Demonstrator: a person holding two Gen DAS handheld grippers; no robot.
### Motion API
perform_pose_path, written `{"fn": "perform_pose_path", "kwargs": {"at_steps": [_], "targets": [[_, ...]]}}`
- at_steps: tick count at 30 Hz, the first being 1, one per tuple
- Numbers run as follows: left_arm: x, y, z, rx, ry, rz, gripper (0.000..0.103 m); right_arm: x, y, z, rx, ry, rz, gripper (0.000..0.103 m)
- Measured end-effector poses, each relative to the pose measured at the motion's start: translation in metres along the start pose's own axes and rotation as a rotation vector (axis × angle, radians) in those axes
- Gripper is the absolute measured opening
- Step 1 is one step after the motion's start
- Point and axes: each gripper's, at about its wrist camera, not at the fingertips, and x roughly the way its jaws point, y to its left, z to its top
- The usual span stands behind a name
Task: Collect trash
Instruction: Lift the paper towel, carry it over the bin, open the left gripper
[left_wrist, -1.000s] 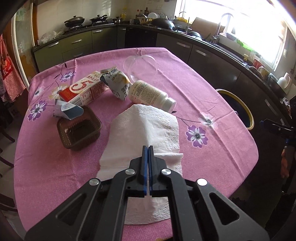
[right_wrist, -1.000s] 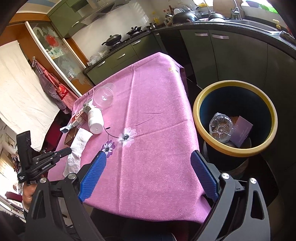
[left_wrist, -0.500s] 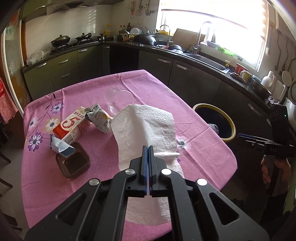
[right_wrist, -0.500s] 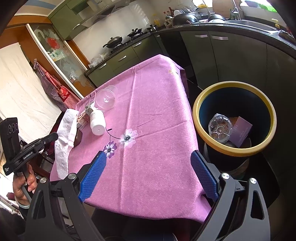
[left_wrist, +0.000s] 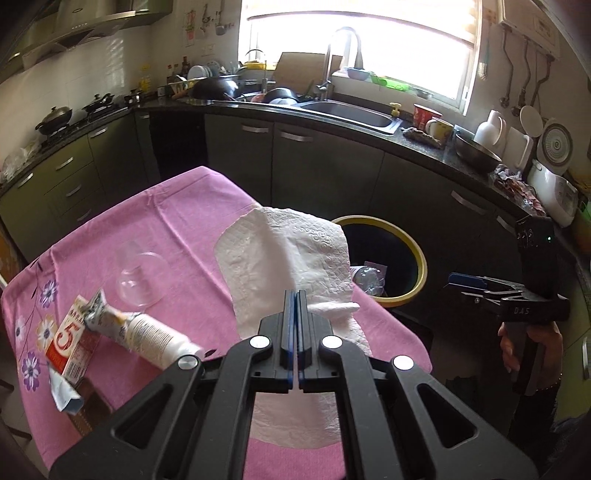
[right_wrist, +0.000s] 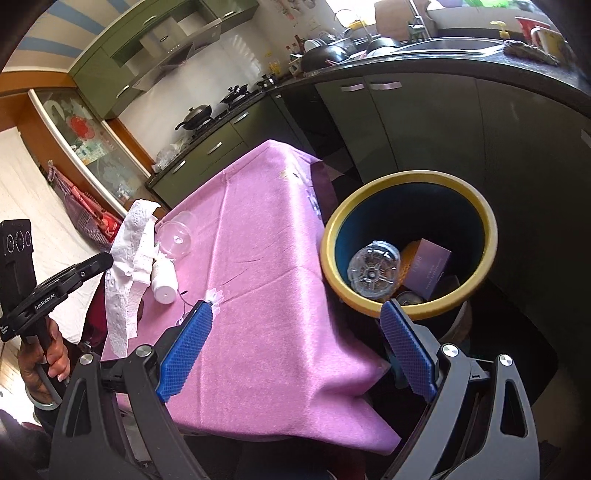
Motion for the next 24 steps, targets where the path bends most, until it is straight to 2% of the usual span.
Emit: {"fn": "perform_pose_path", "kwargs": {"at_steps": [10, 14, 17, 22, 24], "targets": [[0.112, -0.076, 0.065, 0.143, 0.112, -0.158, 0.001, -0.028, -0.060, 0.006, 0.119, -0.068, -0.056, 0.091], [0.167, -0.116, 0.078, 0.206, 0.176, -0.185, 0.001, -0.033, -0.074, 0.005, 0.143, -0.070, -0.065, 0.091], [0.204, -0.141, 0.083, 0.245, 0.210, -0.174, 0.001, -0.040, -0.080, 0.003, 0.158, -0.092, -0.064, 0.091], [0.249, -0.160, 0.088, 0.246, 0.263, -0.171, 0.002, -0.056, -0.085, 0.002, 0.171, -0.134, -0.084, 0.092], [0.259, -0.159, 0.089, 0.225, 0.275, -0.166, 0.011, -0.062, -0.087, 0.001, 0.169, -0.140, -0.089, 0.092]]}}
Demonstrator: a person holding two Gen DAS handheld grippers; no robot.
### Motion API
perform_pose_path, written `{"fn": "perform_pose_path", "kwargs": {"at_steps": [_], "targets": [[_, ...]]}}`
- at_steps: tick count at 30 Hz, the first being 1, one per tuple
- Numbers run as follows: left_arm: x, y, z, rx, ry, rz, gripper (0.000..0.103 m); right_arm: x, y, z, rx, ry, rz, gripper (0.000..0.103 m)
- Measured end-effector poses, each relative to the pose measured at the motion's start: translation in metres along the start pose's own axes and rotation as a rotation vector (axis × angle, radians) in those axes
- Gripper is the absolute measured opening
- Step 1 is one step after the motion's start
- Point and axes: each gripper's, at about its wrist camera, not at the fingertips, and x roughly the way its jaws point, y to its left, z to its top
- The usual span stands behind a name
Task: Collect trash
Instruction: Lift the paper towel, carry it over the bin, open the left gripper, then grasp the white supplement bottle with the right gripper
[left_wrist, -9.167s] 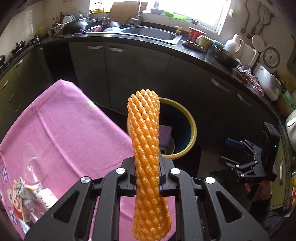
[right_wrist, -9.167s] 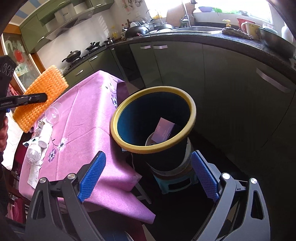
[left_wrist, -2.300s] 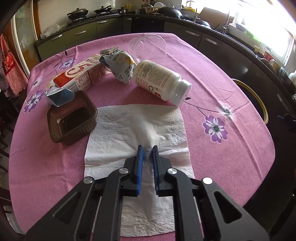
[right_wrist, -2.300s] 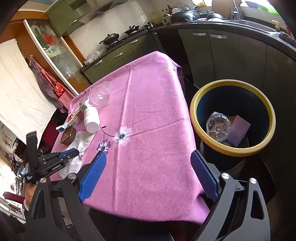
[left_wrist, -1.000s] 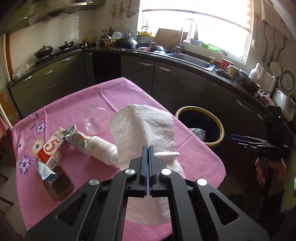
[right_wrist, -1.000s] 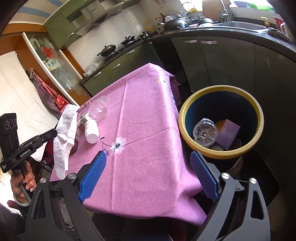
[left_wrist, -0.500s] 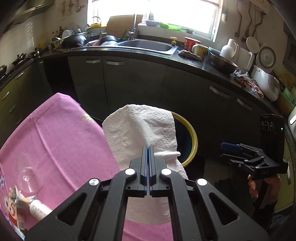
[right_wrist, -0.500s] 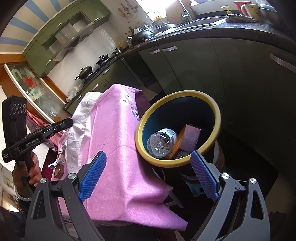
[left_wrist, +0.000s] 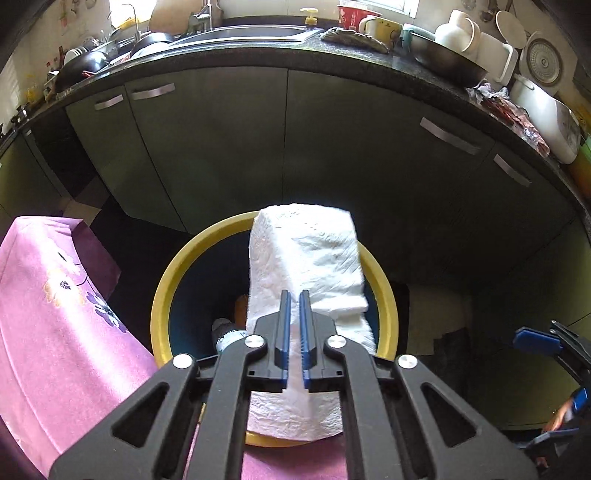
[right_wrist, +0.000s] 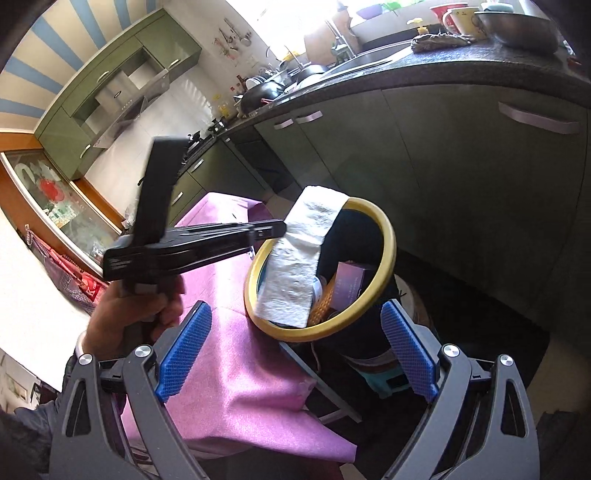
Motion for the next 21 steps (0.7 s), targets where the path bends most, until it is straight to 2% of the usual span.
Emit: {"fn": "perform_pose_path", "kwargs": {"at_steps": [2, 7, 11, 12, 13, 15, 17, 21], "targets": [[-0.003, 0.004, -0.003, -0.025, -0.019, 0.005, 0.037, -0.005, -0.001, 0.000, -0.002, -0.007, -0.003, 0.092], [-0.048, 0.021, -0.023, -0.071, -0.112, -0.010, 0.041, -0.008, 0.000, -0.002, -0.010, -0.006, 0.005, 0.092], [-0.107, 0.040, -0.051, -0.132, -0.251, -0.020, 0.063, -0.001, 0.011, -0.006, -0.031, 0.017, 0.015, 0.092], [-0.125, 0.046, -0.062, -0.146, -0.300, -0.013, 0.064, 0.001, 0.015, -0.007, -0.039, 0.026, 0.018, 0.092], [-0.142, 0.053, -0.073, -0.158, -0.348, -0.002, 0.065, 0.004, 0.020, -0.009, -0.050, 0.035, 0.023, 0.092], [-0.174, 0.065, -0.095, -0.185, -0.439, 0.034, 0.073, 0.012, 0.030, -0.010, -0.071, 0.058, 0.035, 0.092], [-0.203, 0.080, -0.119, -0.222, -0.517, 0.086, 0.074, 0.023, 0.044, -0.012, -0.102, 0.082, 0.051, 0.092], [-0.247, 0.113, -0.169, -0.301, -0.623, 0.192, 0.078, 0.052, 0.079, -0.017, -0.160, 0.134, 0.096, 0.092]]}}
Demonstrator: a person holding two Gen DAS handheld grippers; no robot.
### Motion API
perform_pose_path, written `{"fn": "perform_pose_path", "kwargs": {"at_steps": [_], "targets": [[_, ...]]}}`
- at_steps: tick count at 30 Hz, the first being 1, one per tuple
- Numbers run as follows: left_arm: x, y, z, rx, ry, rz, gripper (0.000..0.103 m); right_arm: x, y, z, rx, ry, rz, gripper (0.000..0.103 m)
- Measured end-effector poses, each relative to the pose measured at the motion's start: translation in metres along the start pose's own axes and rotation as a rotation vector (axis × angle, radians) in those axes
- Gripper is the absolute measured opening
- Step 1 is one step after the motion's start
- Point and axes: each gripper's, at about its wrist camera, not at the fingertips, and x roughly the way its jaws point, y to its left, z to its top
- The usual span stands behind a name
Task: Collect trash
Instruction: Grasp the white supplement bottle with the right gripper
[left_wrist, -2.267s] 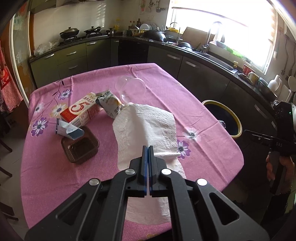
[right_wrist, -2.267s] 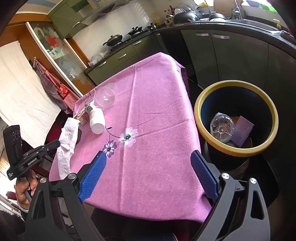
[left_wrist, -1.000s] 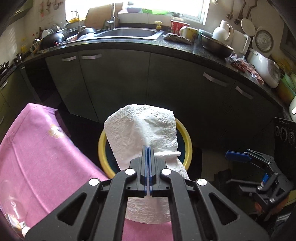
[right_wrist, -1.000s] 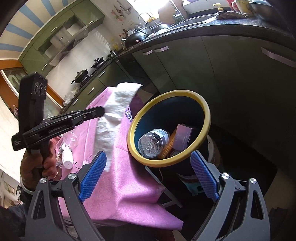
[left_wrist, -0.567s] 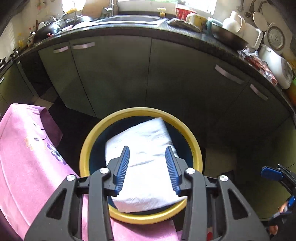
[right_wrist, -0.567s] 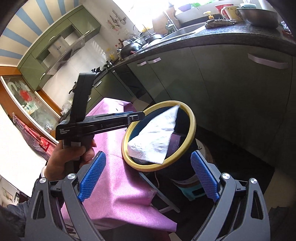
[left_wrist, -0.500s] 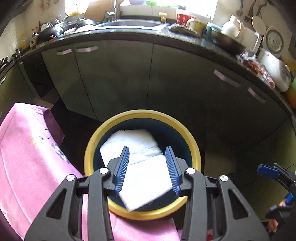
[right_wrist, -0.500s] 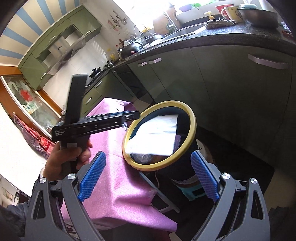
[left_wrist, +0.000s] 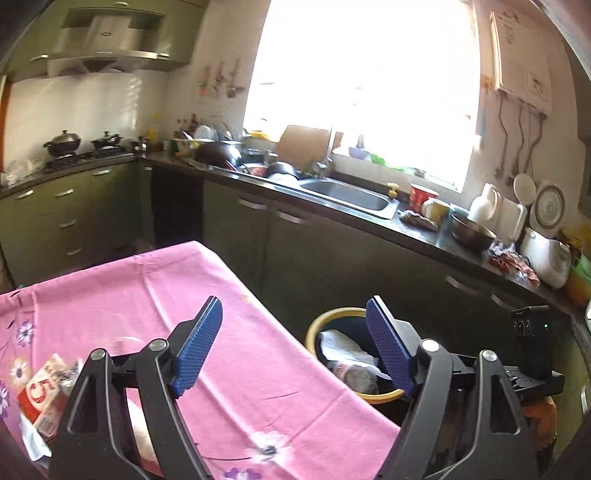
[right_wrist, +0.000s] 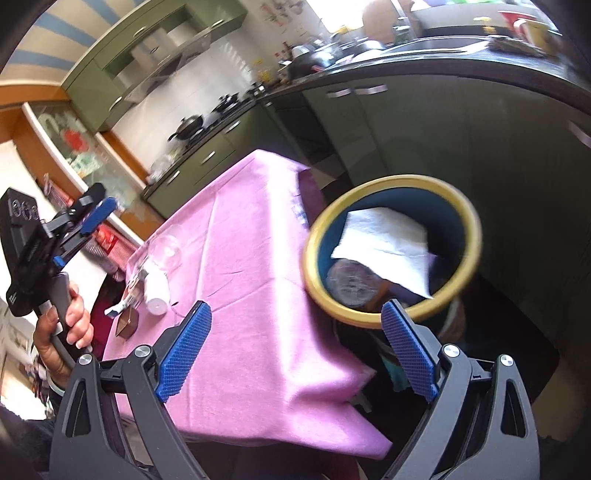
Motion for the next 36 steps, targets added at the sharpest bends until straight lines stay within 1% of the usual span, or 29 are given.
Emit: {"fn": "perform_pose_path", "kwargs": {"at_steps": [4, 6, 8, 11, 15, 17, 19, 21, 23, 24, 27, 32, 34, 35, 36], "targets": [[-0.035, 0.055, -0.005, -0.020, -0.070, 0.164, 0.085, 0.042, 0.045, 0.009, -0.088, 0.059, 0.066, 0.092], [-0.047, 0.085, -0.009, -0.063, -0.088, 0.227, 0.087, 0.067, 0.073, 0.014, -0.144, 0.089, 0.084, 0.092], [-0.059, 0.118, -0.013, -0.124, -0.107, 0.257, 0.087, 0.093, 0.101, 0.018, -0.207, 0.123, 0.099, 0.092], [-0.067, 0.155, -0.019, -0.180, -0.140, 0.315, 0.088, 0.129, 0.147, 0.022, -0.301, 0.170, 0.142, 0.092], [-0.074, 0.191, -0.032, -0.234, -0.178, 0.371, 0.088, 0.169, 0.210, 0.020, -0.451, 0.209, 0.185, 0.092], [-0.076, 0.200, -0.038, -0.252, -0.192, 0.382, 0.088, 0.189, 0.238, 0.015, -0.530, 0.220, 0.197, 0.092], [-0.079, 0.205, -0.044, -0.261, -0.202, 0.379, 0.088, 0.208, 0.259, 0.006, -0.590, 0.241, 0.178, 0.091], [-0.081, 0.206, -0.048, -0.251, -0.210, 0.377, 0.089, 0.229, 0.273, -0.001, -0.634, 0.280, 0.175, 0.086], [-0.088, 0.207, -0.052, -0.228, -0.226, 0.377, 0.091, 0.252, 0.282, -0.009, -0.659, 0.332, 0.141, 0.082], [-0.089, 0.205, -0.053, -0.215, -0.235, 0.380, 0.092, 0.260, 0.282, -0.012, -0.669, 0.351, 0.132, 0.079], [-0.087, 0.203, -0.056, -0.194, -0.244, 0.380, 0.093, 0.275, 0.283, -0.020, -0.681, 0.385, 0.118, 0.077], [-0.080, 0.215, -0.060, -0.252, -0.195, 0.337, 0.093, 0.289, 0.286, -0.024, -0.687, 0.394, 0.099, 0.077], [-0.081, 0.217, -0.061, -0.257, -0.198, 0.339, 0.093, 0.294, 0.288, -0.023, -0.696, 0.393, 0.086, 0.076], [-0.082, 0.217, -0.061, -0.257, -0.200, 0.344, 0.093, 0.296, 0.290, -0.023, -0.699, 0.395, 0.086, 0.073], [-0.082, 0.217, -0.061, -0.256, -0.201, 0.347, 0.093, 0.291, 0.285, -0.022, -0.700, 0.396, 0.088, 0.072]]}}
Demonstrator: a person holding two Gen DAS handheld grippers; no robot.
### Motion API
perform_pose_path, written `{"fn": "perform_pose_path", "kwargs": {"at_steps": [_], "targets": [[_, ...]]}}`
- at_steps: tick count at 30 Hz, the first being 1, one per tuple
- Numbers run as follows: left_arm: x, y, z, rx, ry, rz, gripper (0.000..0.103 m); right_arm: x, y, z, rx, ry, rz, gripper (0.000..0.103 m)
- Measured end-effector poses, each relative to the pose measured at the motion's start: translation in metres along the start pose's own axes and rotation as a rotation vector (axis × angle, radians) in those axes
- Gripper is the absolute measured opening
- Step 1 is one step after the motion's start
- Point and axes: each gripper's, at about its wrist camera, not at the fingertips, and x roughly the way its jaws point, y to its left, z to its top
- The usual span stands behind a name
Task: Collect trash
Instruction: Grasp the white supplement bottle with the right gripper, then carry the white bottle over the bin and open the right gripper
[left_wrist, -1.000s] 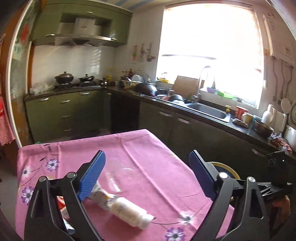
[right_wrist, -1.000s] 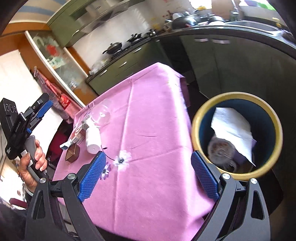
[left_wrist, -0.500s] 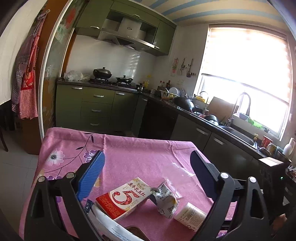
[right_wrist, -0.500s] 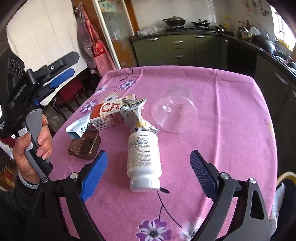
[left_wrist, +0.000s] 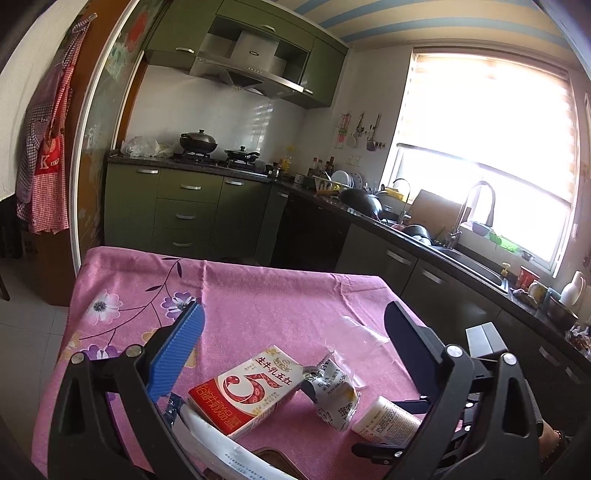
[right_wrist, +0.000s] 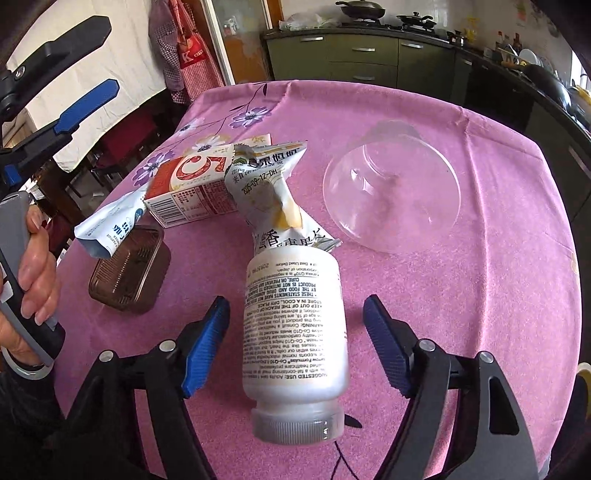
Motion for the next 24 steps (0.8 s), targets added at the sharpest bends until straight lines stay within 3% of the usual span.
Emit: {"fn": "perform_pose_path", "kwargs": {"at_steps": [7, 13, 24], "targets": [[0.001, -0.001, -0.001, 0.004, 0.015, -0.017, 0.096, 0.000, 0.003, 0.000, -0.015, -0.004, -0.026, 0.063], [0.005, -0.003, -0.002, -0.003, 0.040, -0.044, 0.096, -0.002, 0.000, -0.002, -0.007, -0.018, -0.042, 0.047], [0.006, -0.004, -0.004, 0.001, 0.040, -0.065, 0.096, -0.010, 0.000, -0.011, 0.016, -0.033, -0.024, 0.047]]}}
